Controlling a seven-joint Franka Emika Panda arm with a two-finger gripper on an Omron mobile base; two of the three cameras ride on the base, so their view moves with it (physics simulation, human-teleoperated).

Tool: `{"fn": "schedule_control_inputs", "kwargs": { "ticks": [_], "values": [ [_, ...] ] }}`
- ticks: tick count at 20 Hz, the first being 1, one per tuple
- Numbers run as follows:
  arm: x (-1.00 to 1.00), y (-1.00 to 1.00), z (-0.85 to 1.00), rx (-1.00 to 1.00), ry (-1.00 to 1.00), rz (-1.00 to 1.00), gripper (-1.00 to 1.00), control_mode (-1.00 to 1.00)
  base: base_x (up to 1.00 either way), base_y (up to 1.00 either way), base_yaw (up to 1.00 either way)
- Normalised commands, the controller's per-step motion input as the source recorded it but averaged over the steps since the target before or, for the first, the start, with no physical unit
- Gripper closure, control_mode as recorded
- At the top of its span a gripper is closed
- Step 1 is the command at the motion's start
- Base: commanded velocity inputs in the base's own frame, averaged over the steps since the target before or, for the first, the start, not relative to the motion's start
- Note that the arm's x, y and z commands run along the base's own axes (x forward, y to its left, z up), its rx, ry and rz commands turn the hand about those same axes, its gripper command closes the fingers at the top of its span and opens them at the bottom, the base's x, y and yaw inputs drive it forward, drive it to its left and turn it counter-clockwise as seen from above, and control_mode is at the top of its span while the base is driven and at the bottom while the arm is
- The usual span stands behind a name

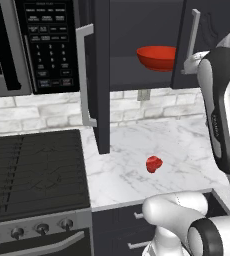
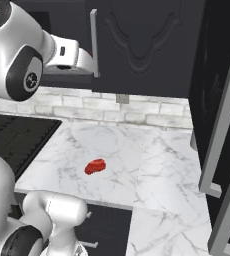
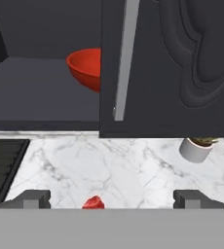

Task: Retrieve the bowl from the cabinet, then place the raw meat into the bowl to avoid contamination.

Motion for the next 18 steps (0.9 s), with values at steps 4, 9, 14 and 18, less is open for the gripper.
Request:
{"fn": "schedule_control_inputs", "kwargs": {
  "ticks": [4, 9, 14, 18],
  "values": [
    [0.43, -0.03, 0.0, 0.1, 0.0, 0.0, -1.0, -1.0, 0.0, 0.0, 0.0],
    [0.35, 0.0, 0.0, 0.06, 0.0, 0.0, -1.0, -1.0, 0.0, 0.0, 0.0],
    [0.28, 0.0, 0.0, 0.0, -0.03, -0.02, -1.0, -1.0, 0.0, 0.0, 0.0],
    [0.25, -0.05, 0.0, 0.0, -0.06, -0.05, -1.0, -1.0, 0.0, 0.0, 0.0]
  ]
}}
